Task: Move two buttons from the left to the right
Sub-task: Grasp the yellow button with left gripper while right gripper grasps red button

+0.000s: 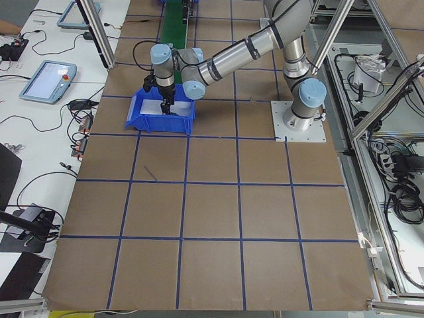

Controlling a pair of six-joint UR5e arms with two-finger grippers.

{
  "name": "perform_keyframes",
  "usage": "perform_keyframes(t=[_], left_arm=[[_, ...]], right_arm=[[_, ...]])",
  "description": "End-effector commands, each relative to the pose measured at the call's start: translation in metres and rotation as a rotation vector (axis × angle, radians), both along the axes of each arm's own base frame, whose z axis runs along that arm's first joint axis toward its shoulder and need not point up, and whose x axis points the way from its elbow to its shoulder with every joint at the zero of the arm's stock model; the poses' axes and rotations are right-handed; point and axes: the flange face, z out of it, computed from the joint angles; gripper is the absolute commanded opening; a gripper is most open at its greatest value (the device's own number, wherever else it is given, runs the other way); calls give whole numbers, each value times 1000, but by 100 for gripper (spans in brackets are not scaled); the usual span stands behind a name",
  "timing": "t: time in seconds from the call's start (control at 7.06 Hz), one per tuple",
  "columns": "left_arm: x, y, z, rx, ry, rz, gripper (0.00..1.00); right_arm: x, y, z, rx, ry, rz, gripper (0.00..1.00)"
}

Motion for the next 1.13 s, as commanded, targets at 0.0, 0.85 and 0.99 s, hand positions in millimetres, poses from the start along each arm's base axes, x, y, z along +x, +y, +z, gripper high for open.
perform_keyframes(t=[0.0, 0.85, 0.99], left_arm=[[1, -4, -13, -1, 0, -1, 77], [-1, -5, -24, 12, 5, -3, 56], [-1, -5, -24, 13, 3, -3, 46]], right_arm=[[12, -43, -28, 3, 1, 4, 100], [13, -38, -81, 98, 10, 42, 70], [12, -35, -85, 105, 14, 53, 57]])
